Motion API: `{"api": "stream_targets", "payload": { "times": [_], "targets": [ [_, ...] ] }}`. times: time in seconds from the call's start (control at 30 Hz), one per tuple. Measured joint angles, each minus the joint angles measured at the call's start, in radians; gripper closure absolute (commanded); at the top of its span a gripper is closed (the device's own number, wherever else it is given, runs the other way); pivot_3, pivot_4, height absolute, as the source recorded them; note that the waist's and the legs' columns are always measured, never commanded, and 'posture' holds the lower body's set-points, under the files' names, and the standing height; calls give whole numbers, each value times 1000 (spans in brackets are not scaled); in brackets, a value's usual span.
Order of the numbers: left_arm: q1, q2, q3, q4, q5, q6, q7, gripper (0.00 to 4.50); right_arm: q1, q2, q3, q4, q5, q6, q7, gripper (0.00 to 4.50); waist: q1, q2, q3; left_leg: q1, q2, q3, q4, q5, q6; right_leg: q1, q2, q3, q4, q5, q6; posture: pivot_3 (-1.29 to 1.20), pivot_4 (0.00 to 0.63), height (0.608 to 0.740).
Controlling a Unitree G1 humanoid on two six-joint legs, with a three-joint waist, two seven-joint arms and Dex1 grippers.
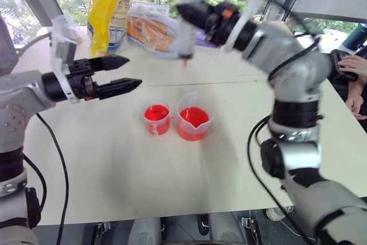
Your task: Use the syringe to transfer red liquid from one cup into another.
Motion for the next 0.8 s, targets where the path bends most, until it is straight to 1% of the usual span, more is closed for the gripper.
{"api": "stream_targets", "payload": {
  "times": [0.1, 0.2, 0.23, 0.33, 0.4, 0.57, 0.63, 0.67, 0.77, 0.8],
  "targets": [
    [16, -17, -17, -10, -1, -8, -5, 41, -27, -143, 10, 93, -50, 206, -72, 3079, 1, 0, 0, 0, 0, 0, 0, 0, 1, 0, 0, 0, -1, 0, 0, 0, 150, 740],
    [20, -23, -17, -18, -2, -12, -4, 41, 15, -251, 39, 152, -82, 377, -78, 3079, -1, 0, 0, -1, -1, 1, 0, -1, 3, 0, 0, 1, -1, 0, 0, 0, 150, 740],
    [22, -27, -18, -21, -2, -14, -4, 41, 34, -270, 52, 161, -87, 424, -77, 3079, -3, 0, 0, -1, -1, 1, 0, -2, 3, -1, 0, 1, -1, 0, 0, 0, 150, 740],
    [24, -44, -22, -29, -2, -17, 0, 41, 95, -299, 88, 175, -97, 534, -74, 3079, -8, 0, 0, -1, -1, 2, -1, -2, 3, -2, 1, 1, -1, 0, 0, 0, 150, 740],
    [25, -50, -27, -30, -2, -17, 5, 41, 140, -296, 95, 183, -109, 577, -75, 3079, -7, 0, 0, -1, -1, 2, -1, -2, 3, -2, 2, 1, -1, 0, 0, 0, 150, 740],
    [25, -53, -30, -43, -2, -17, 13, 41, 216, -267, 92, 214, -146, 599, -89, 3079, -3, 0, 0, -1, -1, 2, 0, -2, 3, -1, 1, 1, -1, 0, 0, 0, 150, 740],
    [28, -54, -30, -53, -6, -13, 23, 0, 245, -261, 95, 215, -158, 588, -90, 2051, 0, 0, 0, -1, -1, 2, 0, -2, 3, -1, 1, 1, -1, 0, 0, 0, 150, 740],
    [33, -55, -30, -65, -9, -9, 27, 0, 249, -258, 96, 214, -162, 583, -90, 1705, 0, 0, 0, -1, -1, 1, 0, -2, 3, -1, 1, 1, -1, 0, 0, 0, 150, 740],
    [44, -64, -37, -104, -29, 5, 37, 0, 270, -242, 99, 214, -176, 577, -90, 148, -1, 0, 0, -1, -1, 1, 0, -2, 3, -1, 1, 1, -2, 0, 0, 0, 150, 740],
    [44, -64, -39, -111, -33, 9, 43, 0, 270, -241, 99, 211, -176, 576, -86, 60, -1, 0, 0, -1, -1, 1, 0, -2, 3, -1, 1, 1, -1, 0, 0, 0, 150, 740]
  ]
}}
